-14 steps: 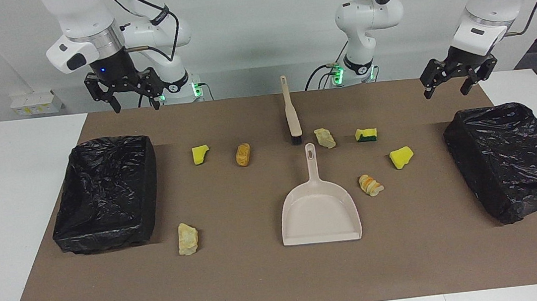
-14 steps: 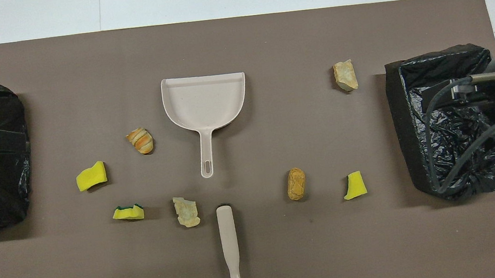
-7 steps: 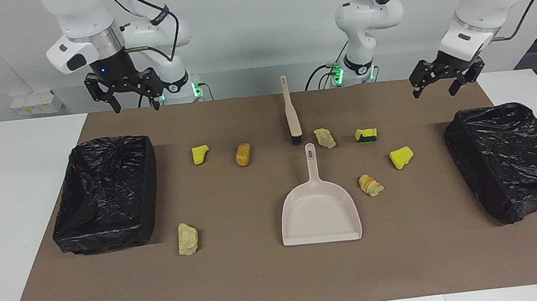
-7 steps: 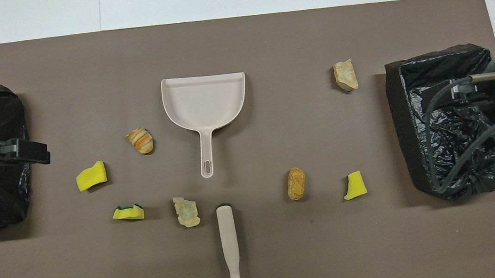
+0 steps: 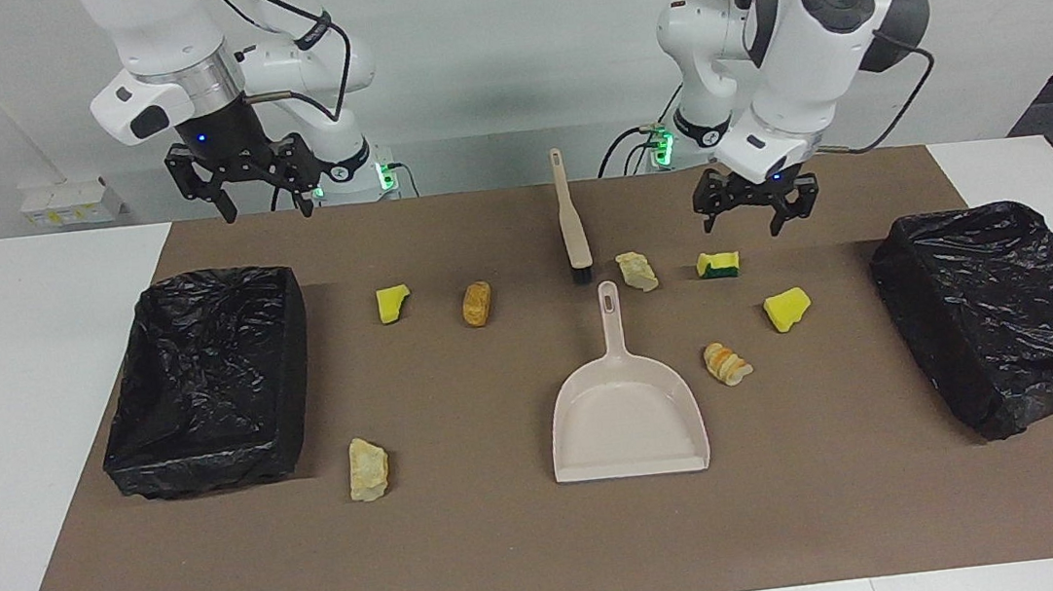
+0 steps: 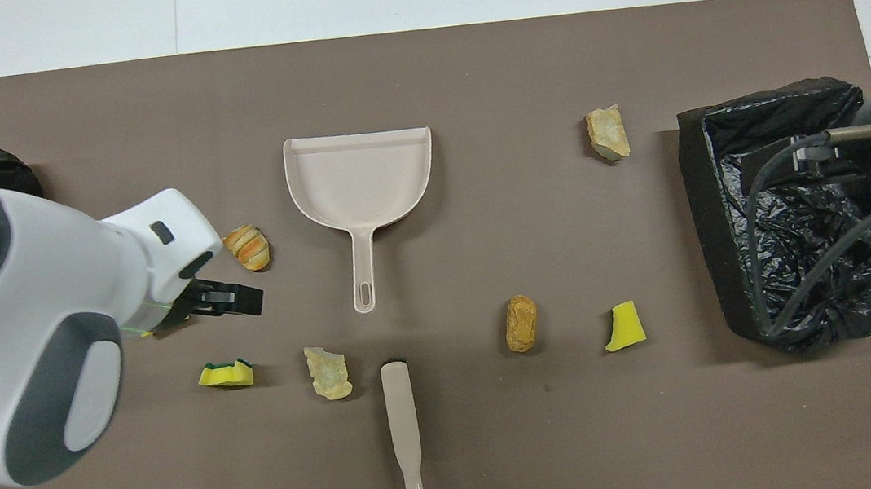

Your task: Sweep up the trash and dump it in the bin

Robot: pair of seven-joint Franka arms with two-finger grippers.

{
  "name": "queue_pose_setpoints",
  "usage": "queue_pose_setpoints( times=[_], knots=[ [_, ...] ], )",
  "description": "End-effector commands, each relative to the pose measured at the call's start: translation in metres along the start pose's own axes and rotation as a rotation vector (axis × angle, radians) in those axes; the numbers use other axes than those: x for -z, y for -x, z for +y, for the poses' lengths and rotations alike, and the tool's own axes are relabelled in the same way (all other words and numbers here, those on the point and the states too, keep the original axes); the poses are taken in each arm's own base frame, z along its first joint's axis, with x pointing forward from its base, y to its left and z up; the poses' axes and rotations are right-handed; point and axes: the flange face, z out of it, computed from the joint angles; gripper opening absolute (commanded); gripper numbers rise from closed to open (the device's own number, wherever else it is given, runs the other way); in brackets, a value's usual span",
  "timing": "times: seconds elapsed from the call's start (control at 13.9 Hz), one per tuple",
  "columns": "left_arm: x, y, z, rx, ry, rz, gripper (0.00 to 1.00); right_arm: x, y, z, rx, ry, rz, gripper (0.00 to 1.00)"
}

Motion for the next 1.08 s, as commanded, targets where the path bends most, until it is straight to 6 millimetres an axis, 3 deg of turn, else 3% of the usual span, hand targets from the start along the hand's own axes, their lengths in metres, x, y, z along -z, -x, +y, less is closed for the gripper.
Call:
queue_pose_setpoints(
  times=[0.0,0.22,0.29,0.43,0.51,0.72,1.01],
  knots=[
    [-0.029,0.031,0.049,0.002,0.005,0.005,1.0,-0.011,-0.004,-0.007,0.019,-0.014,0.003,1.0],
    [-0.069,0.064,0.114,0.004,0.002,0.003,1.0,-0.029,-0.02,-0.032,-0.056,-0.025,0.032,1.0],
    [-0.091,0.083,0.135,0.003,-0.007,-0.016,1.0,-0.037,-0.024,-0.053,-0.034,-0.032,0.049,1.0],
    [-0.115,0.123,0.164,0.019,-0.003,-0.003,1.0,-0.069,-0.033,-0.092,-0.045,-0.024,0.031,1.0],
    [-0.122,0.146,0.173,0.023,0.009,0.018,1.0,-0.077,-0.039,-0.115,-0.047,-0.025,0.055,1.0],
    [-0.137,0.208,0.192,0.012,0.039,0.052,1.0,-0.13,-0.052,-0.182,-0.078,-0.034,0.084,1.0],
    [-0.163,0.252,0.214,0.025,0.038,0.042,1.0,-0.164,-0.055,-0.266,-0.052,-0.072,0.078,1.0]
  ],
)
